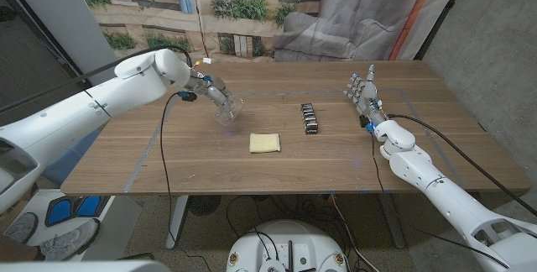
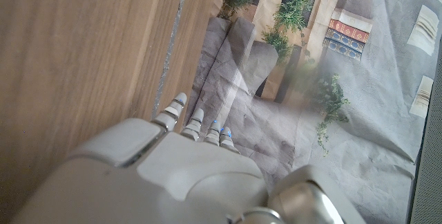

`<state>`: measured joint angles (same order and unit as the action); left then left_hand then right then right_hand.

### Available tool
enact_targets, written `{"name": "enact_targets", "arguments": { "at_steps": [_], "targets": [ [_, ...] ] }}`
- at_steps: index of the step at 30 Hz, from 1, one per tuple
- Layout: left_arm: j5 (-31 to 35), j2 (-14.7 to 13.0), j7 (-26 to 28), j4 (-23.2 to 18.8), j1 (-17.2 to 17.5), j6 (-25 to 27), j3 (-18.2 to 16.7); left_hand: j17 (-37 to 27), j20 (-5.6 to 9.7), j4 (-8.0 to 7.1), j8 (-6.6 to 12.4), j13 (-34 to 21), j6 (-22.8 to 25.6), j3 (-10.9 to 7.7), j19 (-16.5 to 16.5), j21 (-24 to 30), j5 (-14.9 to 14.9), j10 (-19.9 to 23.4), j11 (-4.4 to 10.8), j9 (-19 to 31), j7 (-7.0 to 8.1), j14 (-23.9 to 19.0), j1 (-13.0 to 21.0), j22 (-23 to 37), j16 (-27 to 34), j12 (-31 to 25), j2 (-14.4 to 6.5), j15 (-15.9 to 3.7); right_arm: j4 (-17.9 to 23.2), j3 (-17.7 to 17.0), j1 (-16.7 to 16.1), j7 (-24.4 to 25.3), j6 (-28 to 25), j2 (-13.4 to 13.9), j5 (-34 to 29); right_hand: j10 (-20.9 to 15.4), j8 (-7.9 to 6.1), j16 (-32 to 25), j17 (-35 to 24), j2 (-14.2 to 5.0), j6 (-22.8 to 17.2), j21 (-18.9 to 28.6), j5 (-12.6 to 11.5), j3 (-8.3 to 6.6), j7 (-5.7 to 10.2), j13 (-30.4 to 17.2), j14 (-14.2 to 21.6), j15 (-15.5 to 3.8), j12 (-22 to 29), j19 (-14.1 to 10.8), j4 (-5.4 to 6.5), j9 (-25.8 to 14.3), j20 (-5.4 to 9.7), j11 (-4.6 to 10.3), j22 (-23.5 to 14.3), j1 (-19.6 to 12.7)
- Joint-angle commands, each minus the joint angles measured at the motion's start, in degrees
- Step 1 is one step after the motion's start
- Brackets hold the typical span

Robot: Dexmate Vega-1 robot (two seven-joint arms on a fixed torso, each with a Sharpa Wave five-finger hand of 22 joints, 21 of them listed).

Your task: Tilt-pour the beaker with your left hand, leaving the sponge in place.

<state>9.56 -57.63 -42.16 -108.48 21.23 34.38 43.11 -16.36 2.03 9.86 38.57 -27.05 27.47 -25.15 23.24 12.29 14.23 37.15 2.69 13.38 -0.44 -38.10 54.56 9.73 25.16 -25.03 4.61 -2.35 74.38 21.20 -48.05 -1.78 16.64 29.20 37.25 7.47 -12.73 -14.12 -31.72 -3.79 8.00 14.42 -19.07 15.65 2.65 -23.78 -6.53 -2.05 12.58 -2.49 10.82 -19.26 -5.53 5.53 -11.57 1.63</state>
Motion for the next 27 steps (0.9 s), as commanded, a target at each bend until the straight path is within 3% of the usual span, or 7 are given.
{"name": "enact_targets", "arguments": {
  "at_steps": [1,27],
  "targets": [
    [5.3,0.3,-6.5,0.8,-4.6,1.5,5.5,0.0,-0.22,-0.7,4.24,-1.1,3.9,-0.79,0.7,0.3,0.2,4.5,3.4,0.2,-1.98,-1.8,4.8,0.3,0.1,-0.2,-9.7,-7.81,0.1,0.0,0.0,0.0,0.0,0.0,0.0,0.3,-0.32,-0.2,-0.1,-4.91,0.4,0.4,-0.3,0.41,0.05,-0.3,-0.3,-1.09,0.4,0.0,-0.02,-0.1,-0.5,-0.07,-0.3,-0.4],
    [12.1,0.4,-14.6,2.2,-5.7,1.5,7.3,0.3,-0.82,-0.92,4.66,-1.5,4.7,-1.03,2.0,0.4,0.4,5.8,3.21,0.0,-2.49,-3.1,3.2,0.3,-0.1,0.0,-10.9,-7.41,0.0,0.0,0.0,0.0,0.0,0.0,0.0,0.3,-0.32,-0.2,-0.1,-4.92,0.4,0.4,-0.3,0.41,0.04,-0.3,-0.3,-1.09,0.3,0.0,-0.02,-0.1,-0.54,-0.01,-0.3,-0.4]
  ]
}}
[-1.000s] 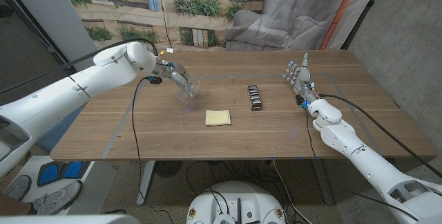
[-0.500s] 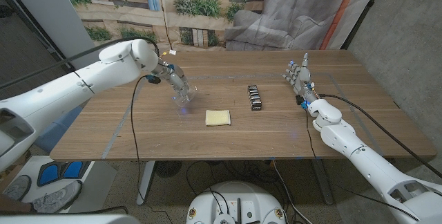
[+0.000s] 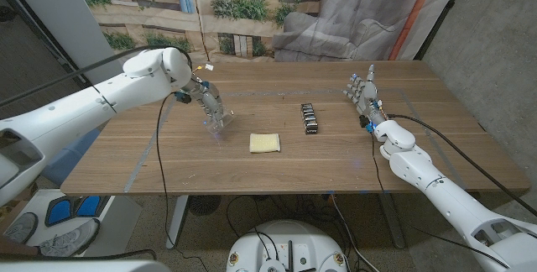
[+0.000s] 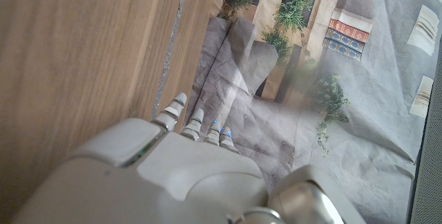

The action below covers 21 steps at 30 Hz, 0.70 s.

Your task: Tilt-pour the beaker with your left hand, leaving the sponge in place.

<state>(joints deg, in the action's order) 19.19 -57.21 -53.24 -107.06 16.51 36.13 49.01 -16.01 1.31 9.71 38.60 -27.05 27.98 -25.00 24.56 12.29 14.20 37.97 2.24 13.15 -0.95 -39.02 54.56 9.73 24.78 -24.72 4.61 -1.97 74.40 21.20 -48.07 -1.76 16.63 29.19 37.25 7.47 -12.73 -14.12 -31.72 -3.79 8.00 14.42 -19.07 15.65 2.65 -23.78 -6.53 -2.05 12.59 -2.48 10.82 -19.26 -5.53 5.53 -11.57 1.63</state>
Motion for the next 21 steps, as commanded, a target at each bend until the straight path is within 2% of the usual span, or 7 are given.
{"name": "enact_targets", "arguments": {
  "at_steps": [1,21],
  "targets": [
    [2.6,0.1,-3.8,0.9,-1.1,-0.4,1.4,0.0,-0.14,-0.81,4.67,-1.5,4.3,-1.19,0.7,0.4,0.4,4.9,3.67,0.2,-1.98,-2.2,3.0,0.3,0.2,-0.3,-10.9,-7.82,0.0,0.0,0.0,0.0,0.0,0.0,0.0,0.3,-0.32,-0.2,-0.1,-4.91,0.4,0.4,-0.3,0.41,0.02,-0.3,-0.3,-1.13,0.4,0.0,-0.02,-0.1,-0.54,0.01,-0.3,-0.4],
    [4.5,2.1,-4.9,3.2,-1.8,-1.0,1.3,0.2,-0.31,-0.67,4.78,-1.8,4.4,-1.43,1.5,0.5,0.5,5.3,3.55,0.1,-2.24,-2.7,2.0,0.3,-0.1,0.1,-11.4,-7.7,-0.1,0.0,0.0,0.0,0.0,0.0,0.0,0.3,-0.3,-0.2,-0.1,-4.93,0.5,0.4,-0.3,0.4,-0.06,-0.3,-0.3,-1.05,0.4,0.0,-0.02,-0.1,-0.47,-0.04,-0.3,-0.4]
  ]
}}
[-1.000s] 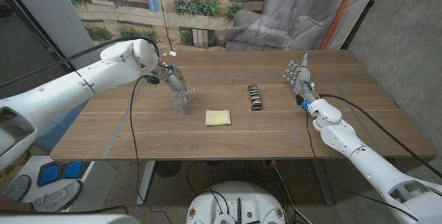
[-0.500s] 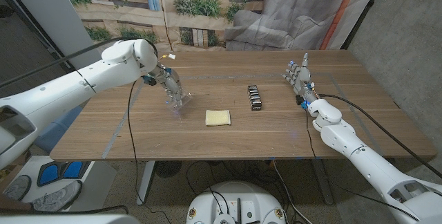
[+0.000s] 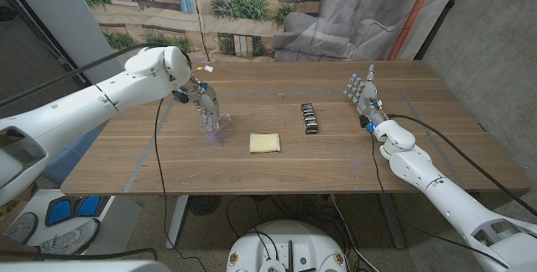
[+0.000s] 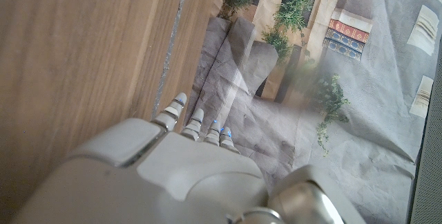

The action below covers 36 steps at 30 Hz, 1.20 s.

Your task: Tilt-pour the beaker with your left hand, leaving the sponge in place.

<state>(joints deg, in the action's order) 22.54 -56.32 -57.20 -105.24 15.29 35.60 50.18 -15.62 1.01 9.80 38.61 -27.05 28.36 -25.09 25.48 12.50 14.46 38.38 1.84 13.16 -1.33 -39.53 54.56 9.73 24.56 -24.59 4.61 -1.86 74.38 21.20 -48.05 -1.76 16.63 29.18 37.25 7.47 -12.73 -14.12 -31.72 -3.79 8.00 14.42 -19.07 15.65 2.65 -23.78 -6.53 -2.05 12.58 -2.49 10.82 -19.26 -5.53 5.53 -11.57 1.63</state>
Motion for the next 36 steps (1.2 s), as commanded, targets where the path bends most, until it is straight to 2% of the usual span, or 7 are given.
{"name": "enact_targets", "arguments": {
  "at_steps": [1,11,17,36],
  "targets": [
    [1.4,1.3,-1.1,1.6,-0.8,-0.6,0.4,-0.1,-0.02,-0.75,4.76,-1.8,4.0,-1.36,0.6,0.3,0.2,4.9,3.97,0.1,-1.91,-2.1,2.0,0.4,0.1,-0.1,-11.4,-7.81,0.0,0.0,0.0,0.0,0.0,0.0,0.0,0.3,-0.3,-0.2,-0.1,-4.93,0.4,0.4,-0.3,0.4,0.04,-0.3,-0.3,-1.15,0.4,0.0,-0.02,-0.1,-0.48,0.0,-0.3,-0.4],
    [1.7,2.6,-1.0,2.7,-1.4,-0.9,0.5,0.1,-0.32,-0.77,4.67,-2.0,3.7,-1.48,1.2,0.4,0.2,4.7,3.61,0.0,-2.09,-2.0,1.4,0.4,-0.3,0.3,-11.6,-7.69,0.0,0.0,0.0,0.0,0.0,0.0,0.0,0.3,-0.28,-0.2,-0.1,-4.92,0.5,0.4,-0.3,0.41,0.07,-0.3,-0.3,-1.19,0.4,0.0,-0.02,-0.1,-0.52,-0.01,-0.3,-0.4],
    [-1.5,1.3,5.4,-0.2,2.3,-3.0,-3.2,0.4,-0.1,-0.84,4.82,-2.0,4.0,-1.66,1.7,0.5,0.2,5.0,4.37,0.0,-1.61,-1.8,0.8,0.4,-0.8,0.4,-11.8,-7.98,-0.1,0.0,0.0,0.0,0.0,0.0,0.0,0.3,-0.3,-0.2,-0.1,-4.92,0.5,0.4,-0.3,0.4,0.06,-0.3,-0.3,-1.19,0.4,0.0,-0.02,-0.1,-0.48,0.0,-0.3,-0.4],
    [-4.7,1.1,15.7,-2.6,7.2,-3.0,-6.7,0.6,0.45,0.02,4.98,-2.3,4.4,-2.08,2.8,0.7,0.2,5.3,4.94,-0.2,-0.73,-1.7,0.7,0.6,-1.2,0.9,-12.0,-8.57,-0.1,0.0,0.0,0.0,0.0,0.0,0.0,0.3,-0.32,-0.2,-0.1,-4.92,0.4,0.4,-0.3,0.41,0.14,-0.3,-0.2,-1.06,0.4,0.0,-0.02,-0.1,-0.5,-0.02,-0.3,-0.4]
  ]
}}
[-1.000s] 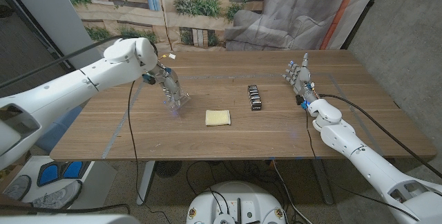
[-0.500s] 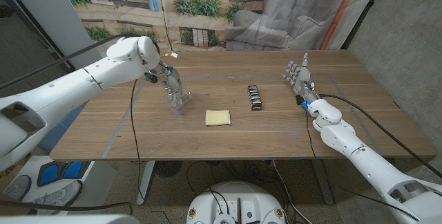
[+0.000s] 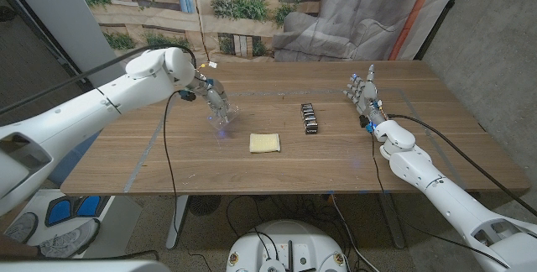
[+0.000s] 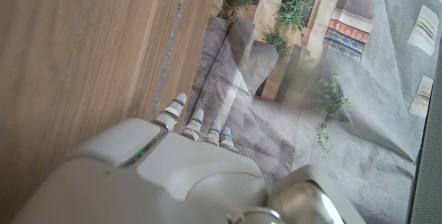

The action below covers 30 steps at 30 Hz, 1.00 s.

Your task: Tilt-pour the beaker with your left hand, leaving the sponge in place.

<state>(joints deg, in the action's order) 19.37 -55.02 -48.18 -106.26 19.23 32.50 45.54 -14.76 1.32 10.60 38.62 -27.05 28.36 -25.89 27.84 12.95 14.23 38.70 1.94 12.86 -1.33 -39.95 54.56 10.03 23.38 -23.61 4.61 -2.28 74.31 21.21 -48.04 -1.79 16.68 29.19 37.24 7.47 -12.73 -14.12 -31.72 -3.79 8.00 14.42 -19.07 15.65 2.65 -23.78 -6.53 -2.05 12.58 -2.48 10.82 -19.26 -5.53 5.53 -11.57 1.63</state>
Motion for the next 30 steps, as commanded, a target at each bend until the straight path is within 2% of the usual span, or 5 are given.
{"name": "enact_targets", "arguments": {
  "at_steps": [1,8,20,30],
  "targets": [
    [-2.0,-0.2,7.5,-1.7,3.8,0.1,-2.4,-0.4,0.19,-0.7,4.92,-2.3,4.2,-1.26,0.4,0.3,0.4,4.6,4.8,0.0,-0.7,-1.1,0.8,0.3,-0.1,0.1,-12.0,-8.16,0.0,0.0,0.0,0.0,0.0,0.0,0.0,0.4,-0.33,-0.2,-0.1,-4.92,0.4,0.4,-0.3,0.41,0.15,-0.3,-0.3,-1.15,0.3,0.0,-0.02,-0.1,-0.49,-0.02,-0.3,-0.4],
    [-3.8,-0.5,12.3,-2.9,6.9,1.2,-3.9,-0.1,0.5,-0.64,4.61,-2.3,3.6,-1.21,0.6,0.3,0.3,4.1,4.7,-0.1,-0.42,-0.5,0.4,0.4,-0.7,0.6,-11.4,-8.41,0.0,0.0,0.0,0.0,0.0,0.0,0.0,0.3,-0.3,-0.2,-0.1,-4.91,0.4,0.4,-0.3,0.41,0.05,-0.3,-0.2,-1.07,0.4,0.0,-0.02,-0.1,-0.49,0.03,-0.3,-0.4],
    [-9.8,-0.9,24.5,-3.0,14.0,-4.5,-8.6,0.4,1.3,-0.5,4.42,-2.0,3.5,-1.37,0.9,0.4,0.2,4.7,5.07,-0.4,-0.2,-0.6,0.2,0.4,-1.2,1.0,-11.0,-9.02,0.0,0.0,0.0,0.0,0.0,0.0,0.0,0.3,-0.3,-0.2,-0.1,-4.91,0.4,0.4,-0.3,0.41,0.08,-0.3,-0.3,-1.08,0.4,0.0,-0.02,-0.1,-0.49,0.0,-0.3,-0.4],
    [-12.5,0.2,34.5,-2.4,18.7,-7.7,-11.7,0.4,1.76,-0.29,4.64,-1.5,4.5,-1.31,1.1,0.5,0.1,5.4,5.78,-0.6,0.65,-1.0,0.4,0.5,-1.2,1.4,-10.7,-9.6,0.0,0.0,0.0,0.0,0.0,0.0,0.0,0.3,-0.31,-0.2,-0.1,-4.92,0.4,0.4,-0.3,0.41,0.09,-0.3,-0.2,-1.11,0.3,0.0,-0.02,-0.1,-0.5,-0.02,-0.3,-0.4]
  ]
}}
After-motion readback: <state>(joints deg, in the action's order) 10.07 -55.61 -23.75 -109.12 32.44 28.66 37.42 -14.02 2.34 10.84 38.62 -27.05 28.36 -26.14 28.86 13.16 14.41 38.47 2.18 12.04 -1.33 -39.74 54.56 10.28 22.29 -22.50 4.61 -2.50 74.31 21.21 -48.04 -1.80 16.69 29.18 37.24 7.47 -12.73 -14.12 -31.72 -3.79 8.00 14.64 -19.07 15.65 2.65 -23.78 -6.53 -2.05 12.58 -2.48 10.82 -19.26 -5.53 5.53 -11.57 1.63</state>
